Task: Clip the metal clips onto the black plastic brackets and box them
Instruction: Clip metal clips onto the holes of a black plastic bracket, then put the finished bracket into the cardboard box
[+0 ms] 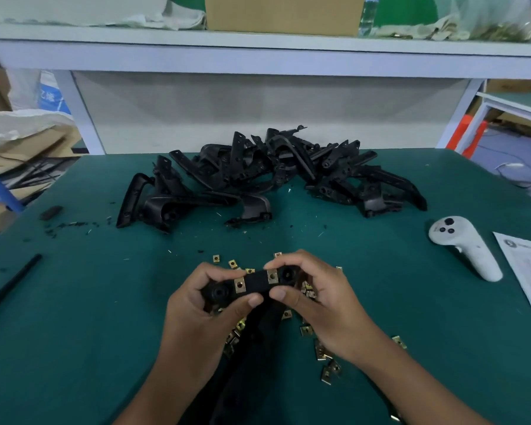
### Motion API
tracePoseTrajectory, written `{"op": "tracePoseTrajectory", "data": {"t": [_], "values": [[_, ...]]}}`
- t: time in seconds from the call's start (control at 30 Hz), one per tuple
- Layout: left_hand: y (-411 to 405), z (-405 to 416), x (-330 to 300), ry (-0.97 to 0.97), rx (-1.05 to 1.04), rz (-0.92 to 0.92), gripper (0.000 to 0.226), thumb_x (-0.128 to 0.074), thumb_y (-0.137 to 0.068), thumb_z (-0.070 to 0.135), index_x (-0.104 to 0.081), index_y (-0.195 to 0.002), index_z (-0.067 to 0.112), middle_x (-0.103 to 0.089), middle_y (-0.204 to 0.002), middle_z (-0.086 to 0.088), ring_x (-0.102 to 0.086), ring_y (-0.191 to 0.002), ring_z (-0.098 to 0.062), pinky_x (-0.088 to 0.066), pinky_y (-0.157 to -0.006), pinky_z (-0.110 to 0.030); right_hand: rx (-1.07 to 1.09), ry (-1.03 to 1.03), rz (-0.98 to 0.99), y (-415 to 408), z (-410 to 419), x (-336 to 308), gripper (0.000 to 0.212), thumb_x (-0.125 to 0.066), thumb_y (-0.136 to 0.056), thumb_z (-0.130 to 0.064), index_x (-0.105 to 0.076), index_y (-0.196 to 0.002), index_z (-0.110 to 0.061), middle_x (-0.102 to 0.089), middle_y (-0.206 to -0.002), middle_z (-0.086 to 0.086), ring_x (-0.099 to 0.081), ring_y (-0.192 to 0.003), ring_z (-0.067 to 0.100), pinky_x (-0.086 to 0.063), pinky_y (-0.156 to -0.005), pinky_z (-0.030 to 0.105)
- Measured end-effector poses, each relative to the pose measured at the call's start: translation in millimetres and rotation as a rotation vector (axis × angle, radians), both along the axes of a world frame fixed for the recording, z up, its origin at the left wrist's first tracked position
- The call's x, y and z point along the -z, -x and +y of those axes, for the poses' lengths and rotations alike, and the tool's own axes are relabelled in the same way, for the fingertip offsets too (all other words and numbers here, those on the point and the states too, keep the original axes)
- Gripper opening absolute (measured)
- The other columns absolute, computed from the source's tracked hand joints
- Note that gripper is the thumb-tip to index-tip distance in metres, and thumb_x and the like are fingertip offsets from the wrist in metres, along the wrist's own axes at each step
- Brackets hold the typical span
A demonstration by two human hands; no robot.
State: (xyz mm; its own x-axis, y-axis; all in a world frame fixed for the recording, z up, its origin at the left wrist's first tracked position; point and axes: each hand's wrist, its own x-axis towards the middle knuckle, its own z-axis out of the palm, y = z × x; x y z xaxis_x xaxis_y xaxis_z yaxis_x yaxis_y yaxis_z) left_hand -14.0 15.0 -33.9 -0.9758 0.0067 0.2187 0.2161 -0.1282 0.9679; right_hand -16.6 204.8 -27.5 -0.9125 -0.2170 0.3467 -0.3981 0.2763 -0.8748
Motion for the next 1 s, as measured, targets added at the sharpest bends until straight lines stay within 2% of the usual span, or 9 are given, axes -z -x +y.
{"op": "tracePoseTrajectory", "data": {"t": [0.13, 0.27, 0.47, 0.6, 0.7, 0.77, 0.87, 0.93, 1.0], "values": [[-11.9, 5.2, -13.9, 0.062, -0.03, 0.08, 0.023, -0.08, -0.063, 0.027, -0.076, -0.084, 0.034, -0.075, -0.08, 0.006, -0.066, -0.069, 0.001, -0.052, -0.064, -0.011, -0.025, -0.002, -0.05, -10.6, 9.7, -28.7, 0.02, -0.071, -0.092, -0.041, -0.068, -0.112, -0.041, -0.068, -0.099, -0.022, -0.063, -0.088, -0.001, -0.046, -0.076, 0.012], [-35.1, 30.4, -31.7, 0.223, 0.012, 0.212, 0.029, -0.09, -0.07, 0.041, -0.073, -0.093, 0.048, -0.075, -0.088, 0.017, -0.067, -0.074, 0.004, -0.052, -0.066, -0.01, 0.117, -0.1, 0.069, -58.7, 50.1, -57.3, 0.024, -0.073, -0.091, -0.042, -0.066, -0.114, -0.043, -0.066, -0.105, -0.025, -0.061, -0.091, 0.004, -0.048, -0.076, 0.021], [-108.8, 156.5, -62.8, 0.325, 0.417, 0.371, 0.023, -0.071, -0.08, 0.051, -0.064, -0.101, 0.045, -0.07, -0.095, 0.03, -0.067, -0.089, 0.009, -0.045, -0.071, -0.003, 0.656, -0.157, 0.217, -206.9, 140.7, -84.5, 0.035, -0.074, -0.087, -0.032, -0.06, -0.117, -0.042, -0.066, -0.111, -0.023, -0.063, -0.099, 0.008, -0.05, -0.086, 0.033], [-177.0, 241.8, -59.2, 0.31, 0.724, 0.344, 0.025, -0.078, -0.083, 0.042, -0.062, -0.102, 0.037, -0.07, -0.091, 0.028, -0.067, -0.091, 0.005, -0.054, -0.082, -0.028, 0.987, -0.209, 0.157, -315.3, 190.9, -78.0, 0.037, -0.076, -0.09, -0.022, -0.059, -0.121, -0.03, -0.067, -0.118, -0.019, -0.066, -0.105, 0.01, -0.054, -0.088, 0.031], [-214.6, 275.6, -55.2, 0.294, 0.919, 0.299, 0.042, -0.075, -0.088, 0.04, -0.053, -0.124, 0.038, -0.068, -0.112, 0.028, -0.061, -0.108, 0.008, -0.05, -0.095, -0.029, 1.248, -0.299, 0.142, -373.5, 212.8, -67.4, 0.038, -0.076, -0.089, -0.023, -0.058, -0.122, -0.027, -0.063, -0.128, -0.004, -0.062, -0.12, 0.017, -0.055, -0.095, 0.041], [-218.0, 278.5, -52.3, 0.25, 0.913, 0.309, 0.035, -0.068, -0.091, 0.042, -0.054, -0.122, 0.036, -0.065, -0.121, 0.026, -0.06, -0.112, 0.008, -0.048, -0.097, -0.023, 1.415, -0.384, 0.207, -396.4, 220.7, -59.1, 0.026, -0.073, -0.091, -0.027, -0.062, -0.115, -0.026, -0.062, -0.125, -0.003, -0.061, -0.121, 0.013, -0.053, -0.097, 0.029], [-195.7, 259.5, -53.3, 0.236, 0.797, 0.357, 0.009, -0.063, -0.094, 0.038, -0.066, -0.097, 0.031, -0.072, -0.098, 0.022, -0.067, -0.098, 0.002, -0.05, -0.087, -0.018, 1.489, -0.436, 0.204, -410.6, 226.3, -41.3, 0.005, -0.066, -0.095, -0.046, -0.066, -0.095, -0.042, -0.065, -0.114, -0.016, -0.064, -0.109, 0.006, -0.047, -0.089, 0.011], [-173.5, 236.6, -54.3, 0.277, 0.722, 0.356, 0.016, -0.058, -0.097, 0.039, -0.066, -0.09, 0.027, -0.073, -0.091, 0.02, -0.069, -0.093, -0.001, -0.051, -0.084, -0.023, 1.45, -0.354, 0.159, -394.4, 226.7, -26.6, 0.02, -0.063, -0.09, -0.063, -0.068, -0.089, -0.043, -0.064, -0.112, -0.022, -0.064, -0.106, 0.007, -0.048, -0.087, 0.016], [-148.1, 207.9, -50.6, 0.344, 0.621, 0.355, 0.027, -0.048, -0.1, 0.043, -0.065, -0.088, 0.026, -0.072, -0.09, 0.023, -0.068, -0.09, 0.0, -0.05, -0.083, -0.028, 1.332, -0.278, 0.149, -357.9, 221.2, -15.5, 0.027, -0.063, -0.086, -0.07, -0.067, -0.087, -0.044, -0.064, -0.109, -0.021, -0.063, -0.105, 0.008, -0.049, -0.092, 0.035]]}}
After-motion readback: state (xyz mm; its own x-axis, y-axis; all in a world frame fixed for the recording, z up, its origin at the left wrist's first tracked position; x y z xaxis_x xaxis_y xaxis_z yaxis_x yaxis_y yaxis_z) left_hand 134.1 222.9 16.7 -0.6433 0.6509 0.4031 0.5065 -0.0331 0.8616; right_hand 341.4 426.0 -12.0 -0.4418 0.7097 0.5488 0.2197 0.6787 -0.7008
